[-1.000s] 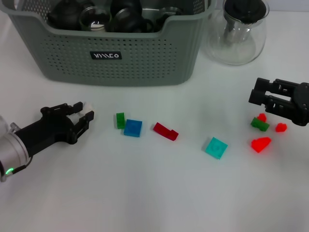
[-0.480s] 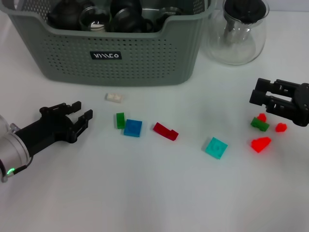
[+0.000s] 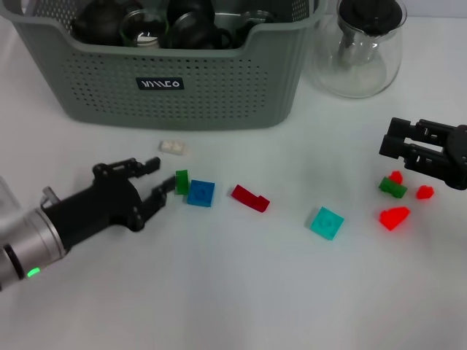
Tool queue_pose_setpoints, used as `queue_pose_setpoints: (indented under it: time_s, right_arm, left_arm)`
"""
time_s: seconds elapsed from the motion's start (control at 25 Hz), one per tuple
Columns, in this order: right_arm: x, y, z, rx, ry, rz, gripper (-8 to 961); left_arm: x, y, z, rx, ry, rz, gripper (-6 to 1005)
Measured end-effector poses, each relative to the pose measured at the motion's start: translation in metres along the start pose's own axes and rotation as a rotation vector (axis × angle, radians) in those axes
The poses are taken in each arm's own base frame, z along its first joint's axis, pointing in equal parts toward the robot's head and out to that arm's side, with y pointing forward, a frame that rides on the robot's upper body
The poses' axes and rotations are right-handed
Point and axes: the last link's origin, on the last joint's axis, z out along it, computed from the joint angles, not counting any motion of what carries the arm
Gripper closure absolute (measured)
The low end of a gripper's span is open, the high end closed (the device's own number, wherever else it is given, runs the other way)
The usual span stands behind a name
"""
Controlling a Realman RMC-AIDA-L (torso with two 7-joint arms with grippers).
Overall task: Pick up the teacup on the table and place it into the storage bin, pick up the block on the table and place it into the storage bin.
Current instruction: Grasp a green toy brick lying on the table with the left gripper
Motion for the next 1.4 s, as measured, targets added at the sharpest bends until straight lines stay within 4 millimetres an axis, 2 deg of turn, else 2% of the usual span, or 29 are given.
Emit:
queue_pose_setpoints:
  time_s: [0.16,0.52,0.64,0.84,1.04,1.24,1.4]
  right_arm:
    - [-0.002,0.000,0.001,-0.003,-0.001,0.001,404]
    - [-0.001,-0.001,0.002,0.000,0.001,0.004,405]
    - [-0.001,-0.001,0.002,0.001,0.001,0.005,405]
    - [0.000,-0.001,0.001,0.004,0.001,0.008,404]
    - [0.001,-0.001,0.000,0.004,0.000,0.010,404]
    - [0.002,0.000,0.000,0.004,0.000,0.017,405]
    - [0.002,0.000,0.000,0.005,0.000,0.017,405]
  left_arm:
    - [-0.006,0.007,0.005,-0.002,-0.015,0.061,621]
    - [-0.010,0.000,0.013,0.033,-0.067,0.071,617]
    - [-0.009,-0.002,0.017,0.031,-0.073,0.078,504]
    - [-0.010,0.001,0.024,0.021,-0.081,0.103,459]
    - [-0.008,0.006,0.029,0.004,-0.071,0.103,461]
    - [-0.008,0.007,0.029,0.003,-0.059,0.096,462]
    - [-0.007,0.008,0.020,0.013,-0.031,0.085,464]
